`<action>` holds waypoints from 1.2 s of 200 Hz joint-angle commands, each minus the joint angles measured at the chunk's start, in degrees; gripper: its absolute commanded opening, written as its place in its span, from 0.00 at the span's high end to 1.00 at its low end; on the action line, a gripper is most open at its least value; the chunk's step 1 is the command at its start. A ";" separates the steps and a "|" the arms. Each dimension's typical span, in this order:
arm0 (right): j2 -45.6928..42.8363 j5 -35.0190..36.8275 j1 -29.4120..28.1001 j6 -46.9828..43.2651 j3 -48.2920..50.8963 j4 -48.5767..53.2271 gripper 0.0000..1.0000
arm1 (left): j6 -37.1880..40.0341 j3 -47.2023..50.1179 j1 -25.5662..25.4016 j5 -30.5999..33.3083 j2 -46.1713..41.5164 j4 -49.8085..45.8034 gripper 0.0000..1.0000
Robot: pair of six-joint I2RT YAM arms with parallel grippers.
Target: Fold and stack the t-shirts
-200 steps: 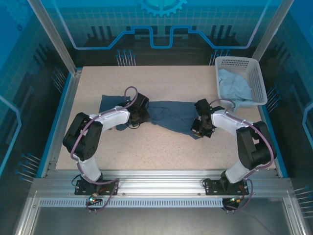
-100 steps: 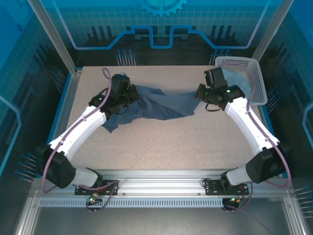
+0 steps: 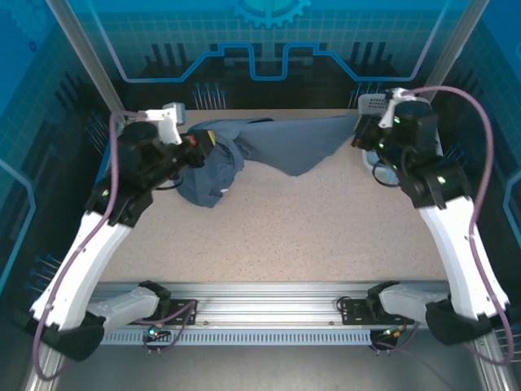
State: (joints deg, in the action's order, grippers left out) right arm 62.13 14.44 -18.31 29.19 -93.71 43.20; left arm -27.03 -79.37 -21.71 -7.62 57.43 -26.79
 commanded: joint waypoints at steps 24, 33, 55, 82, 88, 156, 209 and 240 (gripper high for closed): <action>-4.23 3.43 0.65 -1.55 -3.54 0.15 1.00 | -2.43 -6.58 0.27 -9.42 -1.99 4.78 0.94; -2.58 3.75 0.79 -1.50 -5.06 0.56 1.00 | -2.76 -8.63 0.27 -9.24 -0.07 4.25 0.92; 4.07 3.49 2.20 -0.41 -7.18 1.24 1.00 | -4.09 -12.98 2.02 -5.00 8.84 -0.55 0.92; 16.61 0.88 4.70 1.55 -5.87 -1.78 1.00 | -11.86 -15.07 10.40 -8.78 26.06 0.18 0.93; 20.48 -0.12 5.15 1.42 -6.39 -2.12 1.00 | -12.40 -15.91 11.70 -9.87 30.14 1.56 0.88; 44.46 -4.52 3.79 1.46 -13.03 5.01 0.41 | -8.58 -27.12 14.93 0.99 47.66 -16.41 0.33; 30.90 -10.50 -9.20 9.96 12.90 1.81 0.40 | -18.26 12.59 14.51 6.91 20.89 -27.90 0.43; 33.38 -15.10 -17.52 15.66 20.00 -1.80 0.41 | -28.45 29.79 14.77 0.34 11.53 -26.47 0.47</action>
State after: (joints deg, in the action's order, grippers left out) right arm 91.50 4.29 -31.99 38.61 -78.52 43.92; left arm -45.52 -60.40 -7.01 -3.77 70.85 -49.82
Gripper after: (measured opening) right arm 0.600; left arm 0.541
